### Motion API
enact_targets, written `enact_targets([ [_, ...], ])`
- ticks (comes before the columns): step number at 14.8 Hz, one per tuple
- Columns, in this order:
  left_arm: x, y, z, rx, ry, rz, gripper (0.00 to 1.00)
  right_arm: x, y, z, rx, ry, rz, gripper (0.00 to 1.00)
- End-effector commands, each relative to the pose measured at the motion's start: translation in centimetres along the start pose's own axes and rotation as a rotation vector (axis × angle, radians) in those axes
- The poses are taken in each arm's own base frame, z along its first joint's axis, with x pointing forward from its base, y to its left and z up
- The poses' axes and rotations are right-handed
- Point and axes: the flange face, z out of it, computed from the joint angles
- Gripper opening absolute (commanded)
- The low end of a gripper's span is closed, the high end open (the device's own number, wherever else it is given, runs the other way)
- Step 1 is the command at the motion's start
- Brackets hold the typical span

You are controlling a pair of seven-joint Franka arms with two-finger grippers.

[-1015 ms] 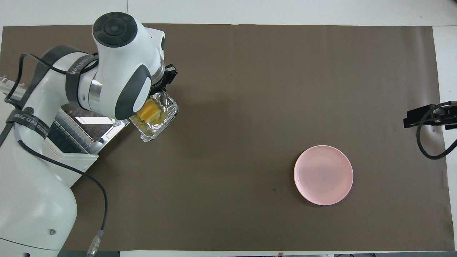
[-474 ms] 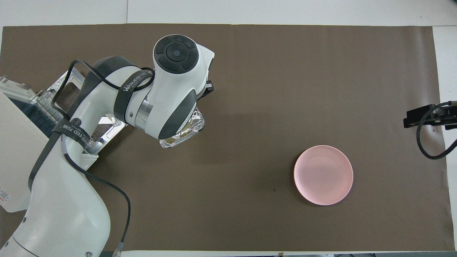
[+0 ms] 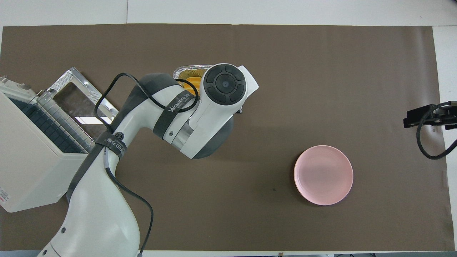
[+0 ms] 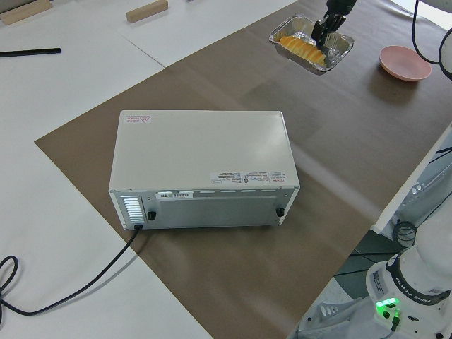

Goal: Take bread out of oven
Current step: 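Pull the foil tray out of the oven with the left gripper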

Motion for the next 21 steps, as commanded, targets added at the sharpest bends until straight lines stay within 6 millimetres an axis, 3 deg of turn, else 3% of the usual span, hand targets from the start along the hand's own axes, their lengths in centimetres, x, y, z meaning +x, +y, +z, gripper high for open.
enact_targets([
  [1,-0.8,3.3,2.2,0.008,0.011,0.086,0.0,-0.2,0.1,-0.1,-0.016,-0.005,-0.016,1.0],
  [3,-1.2,3.7,3.2,0.019,-0.007,0.094,0.0,-0.2,0.1,-0.1,-0.016,-0.005,-0.016,1.0],
  [5,-2.1,5.6,4.3,0.022,-0.016,0.049,0.0,-0.2,0.2,-0.1,-0.016,-0.005,-0.015,1.0],
  [7,-2.2,6.0,5.2,0.027,-0.021,-0.072,0.0,-0.2,0.1,-0.1,-0.016,-0.005,-0.016,1.0],
  [10,-2.4,6.1,7.1,0.046,-0.035,-0.101,0.0,-0.2,0.1,-0.1,-0.016,-0.005,-0.016,1.0],
  [13,-3.1,7.4,8.8,0.093,-0.021,-0.127,0.0,-0.2,0.1,-0.1,-0.016,-0.005,-0.016,1.0],
  [16,-3.4,8.4,9.3,0.086,-0.007,-0.153,0.0,-0.2,0.2,0.0,-0.016,-0.007,-0.015,1.0],
  [17,-3.2,8.4,9.1,0.086,-0.003,-0.149,0.32,-0.2,0.2,0.1,-0.016,-0.008,-0.015,1.0],
  [18,-3.2,8.4,9.2,0.092,0.003,-0.146,0.99,-0.1,0.1,0.2,-0.016,-0.01,-0.016,1.0],
  [21,-2.6,7.8,8.2,0.094,0.003,-0.154,1.0,-0.2,0.1,0.0,-0.016,-0.007,-0.016,1.0],
])
